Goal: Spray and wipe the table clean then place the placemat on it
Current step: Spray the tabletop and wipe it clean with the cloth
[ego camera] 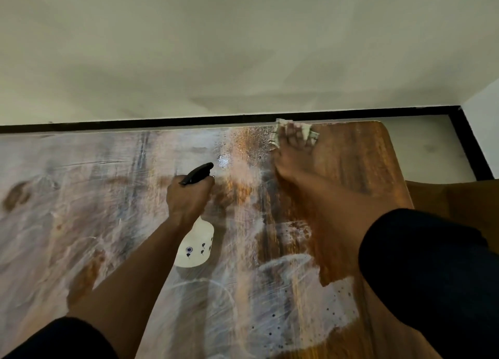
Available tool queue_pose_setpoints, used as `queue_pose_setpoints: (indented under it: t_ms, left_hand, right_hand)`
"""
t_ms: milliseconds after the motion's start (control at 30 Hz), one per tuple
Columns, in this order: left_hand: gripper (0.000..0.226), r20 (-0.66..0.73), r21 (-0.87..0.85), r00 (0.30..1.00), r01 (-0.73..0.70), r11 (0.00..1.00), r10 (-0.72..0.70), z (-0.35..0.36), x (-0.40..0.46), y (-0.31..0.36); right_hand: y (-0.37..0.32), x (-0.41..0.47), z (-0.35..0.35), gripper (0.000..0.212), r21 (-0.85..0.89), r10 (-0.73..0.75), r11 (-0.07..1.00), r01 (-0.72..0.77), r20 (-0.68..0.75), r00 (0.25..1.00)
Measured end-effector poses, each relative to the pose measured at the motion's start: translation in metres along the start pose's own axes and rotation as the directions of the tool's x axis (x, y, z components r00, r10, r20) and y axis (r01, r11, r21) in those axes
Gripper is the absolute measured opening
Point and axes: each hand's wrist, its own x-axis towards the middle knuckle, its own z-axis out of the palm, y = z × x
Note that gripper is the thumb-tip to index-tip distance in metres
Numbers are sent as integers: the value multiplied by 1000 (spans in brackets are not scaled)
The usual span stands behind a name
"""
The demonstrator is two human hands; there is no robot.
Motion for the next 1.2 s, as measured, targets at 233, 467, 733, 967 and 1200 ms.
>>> queue_pose_setpoints:
  t_ms: [233, 467, 733, 967, 1200]
  left_hand:
    - [31, 28, -27, 1000, 2, 1000, -2, -15, 1, 0]
    - [28, 61, -60, 998, -12, 998, 15, -4, -2, 4]
    - [37, 156, -141, 985, -50, 989, 72, 24, -4, 1]
    - [41, 182, -140, 978, -75, 987, 100, 44, -9, 6]
    - [41, 201, -170, 970, -102, 980, 136, 73, -15, 20]
  right_hand:
    - [-109, -18, 40, 71, -35, -294, 953, 300, 131, 947]
    - [-17, -2, 4, 67, 28, -39, 999, 39, 30, 999]
    - [78, -25, -31, 67, -30, 214, 976, -214, -5, 977]
    - [15, -56, 10, 75, -75, -141, 987, 144, 52, 989]
    - [61, -38, -8, 67, -92, -183, 977, 193, 105, 977]
